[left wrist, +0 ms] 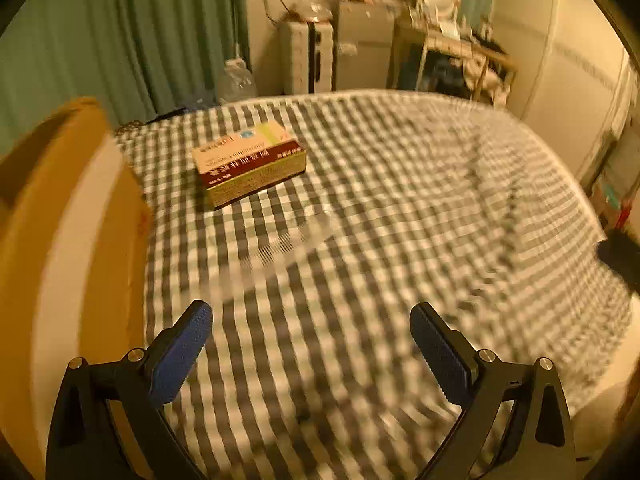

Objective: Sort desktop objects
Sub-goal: 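Grasp the clear plastic sheet edgewise with the left gripper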

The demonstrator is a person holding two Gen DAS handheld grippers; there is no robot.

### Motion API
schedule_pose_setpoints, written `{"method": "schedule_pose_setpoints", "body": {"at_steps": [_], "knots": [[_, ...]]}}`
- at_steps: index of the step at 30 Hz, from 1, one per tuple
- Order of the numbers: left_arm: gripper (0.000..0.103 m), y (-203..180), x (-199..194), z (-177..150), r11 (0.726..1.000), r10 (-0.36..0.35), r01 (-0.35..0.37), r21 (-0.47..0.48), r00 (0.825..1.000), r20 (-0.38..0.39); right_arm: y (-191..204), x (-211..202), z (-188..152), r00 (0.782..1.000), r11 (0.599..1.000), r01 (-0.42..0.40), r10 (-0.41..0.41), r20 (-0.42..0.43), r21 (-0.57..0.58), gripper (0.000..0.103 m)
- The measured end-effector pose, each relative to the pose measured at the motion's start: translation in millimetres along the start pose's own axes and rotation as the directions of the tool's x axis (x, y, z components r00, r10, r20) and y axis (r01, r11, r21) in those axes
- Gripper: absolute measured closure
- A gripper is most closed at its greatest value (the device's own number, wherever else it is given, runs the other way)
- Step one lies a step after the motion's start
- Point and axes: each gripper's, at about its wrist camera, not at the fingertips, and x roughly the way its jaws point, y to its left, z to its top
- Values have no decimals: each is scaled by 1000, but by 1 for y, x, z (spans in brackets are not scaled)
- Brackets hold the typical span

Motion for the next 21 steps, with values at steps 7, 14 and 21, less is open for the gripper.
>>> {"method": "schedule_pose_setpoints", "body": {"at_steps": [7,14,21], "knots": [[35,16,72,24,988,57,-44,145,995,-85,-16,21,8,1000,1000,23,-23,-17,17,18],[101,7,71,22,954,-87,116,276,989,-115,-18,34,5,997,1000,18,-17,-74,20,18],[101,8,36,1,985,-38,46,166,998,-50,-5,25,-2,996,999,50,-51,-68,-19,18]]}}
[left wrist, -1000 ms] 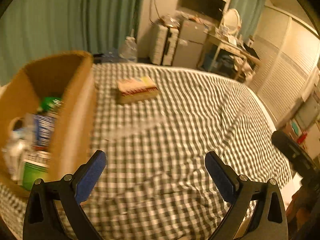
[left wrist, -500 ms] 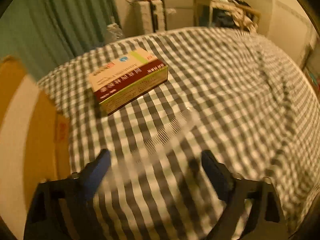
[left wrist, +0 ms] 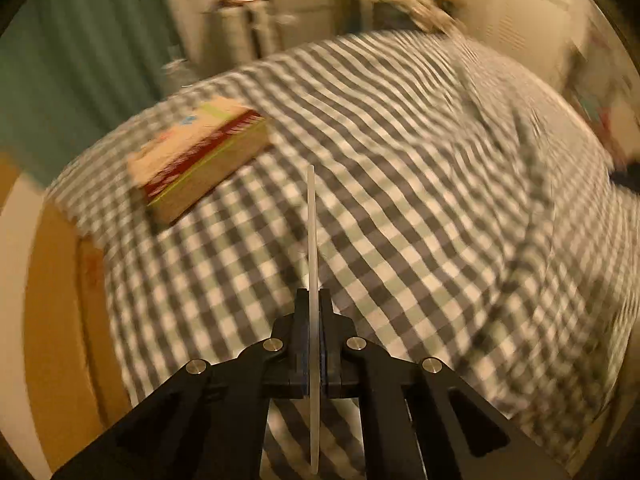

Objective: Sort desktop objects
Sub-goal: 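Grasp the clear plastic sheet edgewise with the left gripper, then hold the plastic sheet in the left gripper while the right grasps the Amoxicillin box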

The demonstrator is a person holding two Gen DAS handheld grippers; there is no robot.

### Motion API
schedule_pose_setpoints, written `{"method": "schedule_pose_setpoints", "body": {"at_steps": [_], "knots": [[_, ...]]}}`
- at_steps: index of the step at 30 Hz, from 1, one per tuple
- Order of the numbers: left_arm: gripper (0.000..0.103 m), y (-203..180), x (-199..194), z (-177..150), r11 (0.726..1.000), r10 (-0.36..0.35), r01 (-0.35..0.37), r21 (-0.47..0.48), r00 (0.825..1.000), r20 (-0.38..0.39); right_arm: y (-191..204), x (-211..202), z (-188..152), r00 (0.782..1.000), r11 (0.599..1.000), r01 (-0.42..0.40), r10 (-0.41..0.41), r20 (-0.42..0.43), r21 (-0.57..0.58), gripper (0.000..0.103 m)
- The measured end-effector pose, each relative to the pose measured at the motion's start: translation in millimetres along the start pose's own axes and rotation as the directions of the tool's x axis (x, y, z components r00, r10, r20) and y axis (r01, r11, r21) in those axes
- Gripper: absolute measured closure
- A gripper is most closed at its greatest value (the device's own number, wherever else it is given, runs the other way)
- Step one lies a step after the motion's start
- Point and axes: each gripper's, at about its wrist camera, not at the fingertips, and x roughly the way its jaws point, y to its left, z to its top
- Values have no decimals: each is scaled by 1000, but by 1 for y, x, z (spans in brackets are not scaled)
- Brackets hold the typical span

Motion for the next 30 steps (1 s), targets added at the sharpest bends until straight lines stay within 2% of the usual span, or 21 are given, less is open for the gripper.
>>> {"method": "schedule_pose_setpoints", "body": {"at_steps": [2,5,7,8,10,13,14,15,16,17,18,19,20,21,22,23,25,26,27,29,30], "knots": [[101,3,-16,-3,991,39,-29,-134,997,72,7,0,-2,1000,1000,-23,23,1,-18,18],[101,13,-34,-8,953,87,-35,-299,983,160,23,-7,-4,999,995,-42,45,29,-87,18],[101,16,-35,-7,924,149,-66,-376,969,195,36,-4,-3,998,990,-52,57,37,-134,18],[100,20,-35,-8,903,205,-101,-418,955,213,44,0,-1,997,985,-55,63,44,-165,18],[100,31,-34,-9,869,255,-112,-483,936,242,62,12,4,997,973,-56,68,46,-223,15],[100,48,-21,-7,844,286,-124,-522,927,242,86,34,14,994,948,-69,91,55,-310,11],[100,53,-14,-6,838,290,-132,-530,930,227,93,43,17,993,938,-82,104,50,-337,10],[100,62,-5,-5,820,298,-144,-554,934,199,98,54,23,992,926,-98,120,36,-365,9],[100,71,2,-4,808,291,-145,-571,941,172,107,69,30,989,900,-134,148,3,-415,8],[100,81,10,-6,781,289,-145,-608,946,145,115,79,33,986,874,-156,164,-21,-460,8],[100,89,16,-8,755,274,-129,-643,953,130,126,92,37,984,827,-171,170,-51,-536,8],[100,93,19,-9,736,281,-137,-663,953,116,140,106,40,987,747,-156,149,-66,-646,8],[100,94,22,-8,729,306,-159,-666,946,110,153,121,43,989,654,-147,118,-91,-742,8],[100,93,24,-4,736,309,-153,-660,943,126,161,131,44,989,605,-151,94,-119,-782,5],[100,93,25,-2,737,303,-138,-662,942,142,174,150,52,980,533,-191,57,-190,-824,4],[100,93,28,0,737,295,-119,-665,942,158,183,162,58,972,487,-220,34,-233,-845,4],[100,96,33,1,728,292,-114,-676,944,155,203,176,68,966,378,-243,16,-256,-893,4],[100,98,36,2,724,285,-114,-681,948,144,217,183,71,967,296,-245,7,-254,-923,4],[100,99,39,3,720,280,-114,-685,950,136,220,185,72,967,244,-249,4,-255,-937,4],[100,99,41,3,717,276,-112,-688,952,132,245,198,71,965,67,-262,4,-262,-963,4],[100,100,40,3,715,271,-104,-691,953,137,256,205,68,960,-9,-280,-9,-280,-960,4]]}}
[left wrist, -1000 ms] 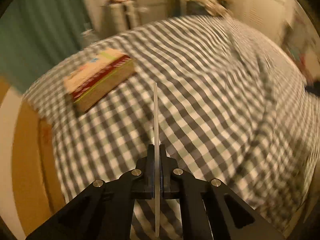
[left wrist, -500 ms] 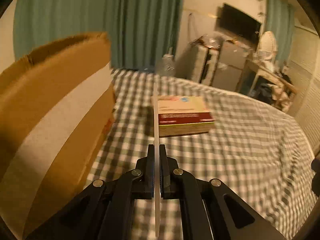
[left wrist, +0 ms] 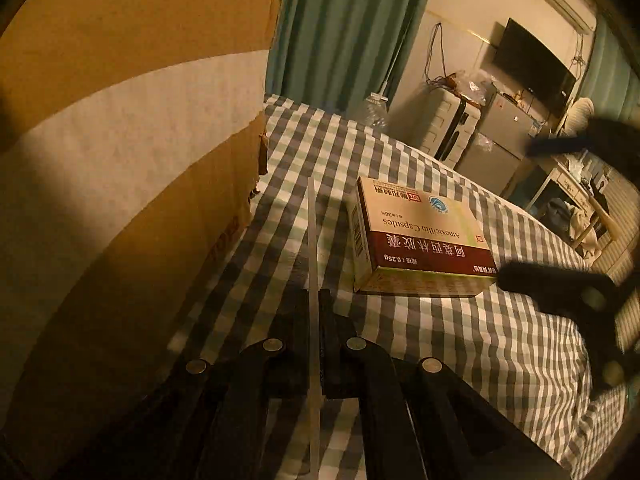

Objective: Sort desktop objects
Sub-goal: 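Hold the plastic sheet in the left gripper while the right grasps the Amoxicillin box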

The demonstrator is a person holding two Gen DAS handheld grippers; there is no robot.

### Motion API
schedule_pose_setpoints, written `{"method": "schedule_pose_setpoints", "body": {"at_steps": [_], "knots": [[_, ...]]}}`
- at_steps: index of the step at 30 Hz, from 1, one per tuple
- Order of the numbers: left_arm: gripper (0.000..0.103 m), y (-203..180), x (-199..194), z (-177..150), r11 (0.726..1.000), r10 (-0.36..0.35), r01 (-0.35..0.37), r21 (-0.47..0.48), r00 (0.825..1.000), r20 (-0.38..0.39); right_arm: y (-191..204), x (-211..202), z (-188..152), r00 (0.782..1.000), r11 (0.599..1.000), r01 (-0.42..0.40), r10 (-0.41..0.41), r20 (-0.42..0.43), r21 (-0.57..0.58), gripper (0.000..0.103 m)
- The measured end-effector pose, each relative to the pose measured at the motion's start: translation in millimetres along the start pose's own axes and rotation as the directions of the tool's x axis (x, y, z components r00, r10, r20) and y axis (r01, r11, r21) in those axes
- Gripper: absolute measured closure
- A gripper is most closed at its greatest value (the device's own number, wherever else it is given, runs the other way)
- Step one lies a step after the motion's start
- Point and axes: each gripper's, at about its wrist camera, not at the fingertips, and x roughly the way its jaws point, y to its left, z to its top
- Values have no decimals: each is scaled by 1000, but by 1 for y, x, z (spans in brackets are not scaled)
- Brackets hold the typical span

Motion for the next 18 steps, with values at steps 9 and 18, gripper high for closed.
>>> {"method": "schedule_pose_setpoints", "body": {"at_steps": [9,18], "knots": [[100,-5,8,4,1000,-9,9,18,1000,-11,8,88,27,962,974,-170,131,-238,-153,0],[100,-7,15,3,1000,-8,8,26,1000,-12,-11,104,-3,948,921,-129,223,-228,367,0]]}}
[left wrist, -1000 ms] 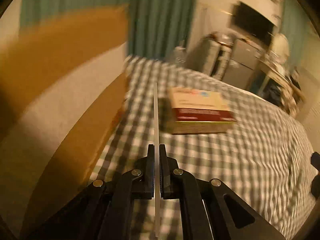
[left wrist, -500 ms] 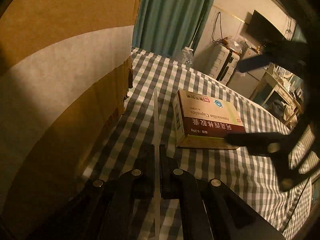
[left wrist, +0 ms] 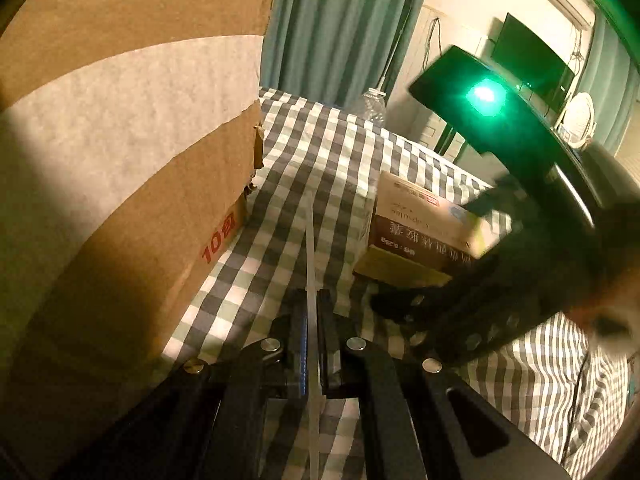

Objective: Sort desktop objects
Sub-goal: 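Hold the plastic sheet in the left gripper while the right grasps the Amoxicillin box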

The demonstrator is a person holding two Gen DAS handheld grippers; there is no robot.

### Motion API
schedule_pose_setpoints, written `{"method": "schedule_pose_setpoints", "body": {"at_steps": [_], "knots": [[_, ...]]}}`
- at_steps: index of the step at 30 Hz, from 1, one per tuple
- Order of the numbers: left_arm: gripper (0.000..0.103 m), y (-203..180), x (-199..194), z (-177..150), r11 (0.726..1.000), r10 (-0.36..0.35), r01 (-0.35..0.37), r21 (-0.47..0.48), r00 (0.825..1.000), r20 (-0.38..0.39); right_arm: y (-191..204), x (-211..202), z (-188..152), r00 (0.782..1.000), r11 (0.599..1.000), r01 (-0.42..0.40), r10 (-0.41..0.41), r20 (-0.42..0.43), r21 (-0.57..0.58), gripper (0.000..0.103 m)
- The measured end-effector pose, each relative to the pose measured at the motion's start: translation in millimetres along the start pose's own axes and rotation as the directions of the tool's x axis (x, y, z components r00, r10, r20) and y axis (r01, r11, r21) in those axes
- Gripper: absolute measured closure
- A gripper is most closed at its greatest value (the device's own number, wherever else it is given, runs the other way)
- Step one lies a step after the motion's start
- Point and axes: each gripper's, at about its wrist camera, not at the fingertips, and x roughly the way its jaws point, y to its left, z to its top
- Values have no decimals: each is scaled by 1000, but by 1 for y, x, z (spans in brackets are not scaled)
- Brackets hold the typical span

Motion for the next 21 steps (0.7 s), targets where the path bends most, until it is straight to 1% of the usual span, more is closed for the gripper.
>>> {"method": "schedule_pose_setpoints", "body": {"at_steps": [1,2,3,4,5,6,8,9,10,11,12,13,14,15,17,20,21], "knots": [[100,0,0,0,1000,4,-4,1,1000,6,2,-5,-6,1000,999,9,-10,24,48,7],[100,1,-2,0,1000,0,1,-2,1000,22,3,-13,-18,998,991,4,-13,68,133,13],[100,0,-5,1,1000,-3,3,0,999,39,2,-19,-26,996,981,-2,-17,92,195,18],[100,0,-8,1,1000,-8,7,0,999,54,1,-27,-47,992,953,-25,-13,122,302,20],[100,0,-11,2,1000,-19,19,2,997,75,5,-34,-65,989,935,-24,-29,144,354,21],[100,0,-14,2,1000,-25,25,5,996,88,10,-38,-76,989,924,-13,-46,144,382,22],[100,1,-21,1,999,-36,36,5,993,112,32,-54,-121,984,897,56,-123,126,438,23],[100,0,-25,1,999,-41,39,15,991,128,39,-58,-131,982,883,62,-136,127,465,23],[100,1,-28,3,999,-44,41,24,989,141,48,-68,-155,980,848,38,-134,144,529,23],[100,1,-34,4,997,-74,68,41,985,157,57,-78,-179,977,795,12,-138,161,606,23],[100,3,-41,7,994,-106,100,43,983,150,64,-84,-190,977,766,-7,-133,169,643,23],[100,6,-42,13,991,-132,127,41,981,145,75,-95,-209,972,722,-29,-141,187,691,24],[100,8,-51,17,986,-166,161,41,974,151,88,-108,-222,966,692,-32,-165,200,722,24],[100,9,-64,19,981,-191,185,52,967,169,97,-116,-227,962,682,-38,-173,212,730,24],[100,4,-94,14,977,-206,193,88,964,166,112,-145,-238,943,655,-74,-201,267,752,24],[100,12,-128,10,967,-250,238,96,959,137,130,-171,-239,924,648,-101,-220,312,755,24],[100,12,-140,10,956,-288,278,98,951,113,137,-180,-240,915,643,-112,-230,331,758,24]]}}
